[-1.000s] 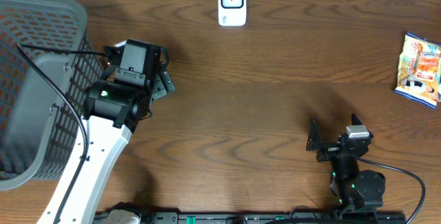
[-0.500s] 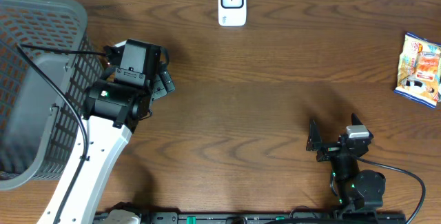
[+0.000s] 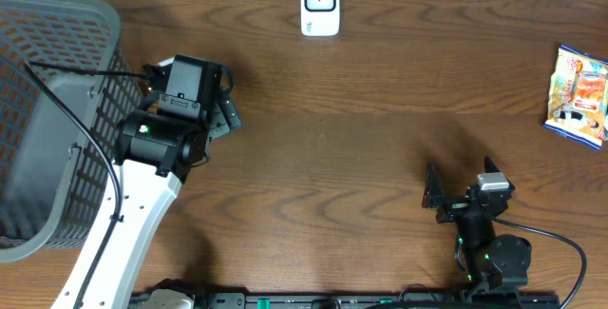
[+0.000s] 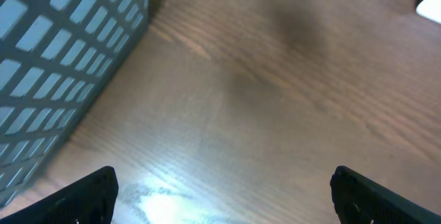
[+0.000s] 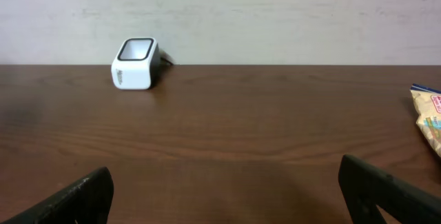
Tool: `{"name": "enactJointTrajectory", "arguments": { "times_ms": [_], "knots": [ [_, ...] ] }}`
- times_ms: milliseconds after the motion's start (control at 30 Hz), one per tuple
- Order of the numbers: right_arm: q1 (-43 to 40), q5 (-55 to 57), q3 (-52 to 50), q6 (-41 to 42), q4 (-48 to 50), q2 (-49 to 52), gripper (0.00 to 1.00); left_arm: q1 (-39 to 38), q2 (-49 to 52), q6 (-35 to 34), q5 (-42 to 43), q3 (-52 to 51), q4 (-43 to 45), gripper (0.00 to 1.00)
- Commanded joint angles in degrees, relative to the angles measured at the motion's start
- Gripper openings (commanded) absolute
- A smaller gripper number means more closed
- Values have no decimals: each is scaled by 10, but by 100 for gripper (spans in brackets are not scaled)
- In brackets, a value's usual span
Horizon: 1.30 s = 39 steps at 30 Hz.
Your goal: Scan the item barcode
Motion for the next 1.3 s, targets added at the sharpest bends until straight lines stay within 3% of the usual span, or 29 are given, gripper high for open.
{"name": "enactJointTrajectory", "arguments": {
  "times_ms": [0, 400, 533, 800, 1267],
  "knots": [
    [-4, 0, -1, 6, -2, -6, 99, 2, 4, 5, -1, 2, -12, 98],
    [-4, 0, -1, 6, -2, -6, 99, 2, 4, 6, 15, -1, -31, 98],
    [-4, 0, -1, 6, -2, -6, 99, 2, 0, 65, 60, -10, -15, 98],
    [-4, 0, -1, 6, -2, -6, 99, 2, -61, 213, 166, -122, 162, 98],
    [-4, 0, -1, 6, -2, -6, 99, 9, -251, 257, 201, -389, 382, 98]
  ]
}}
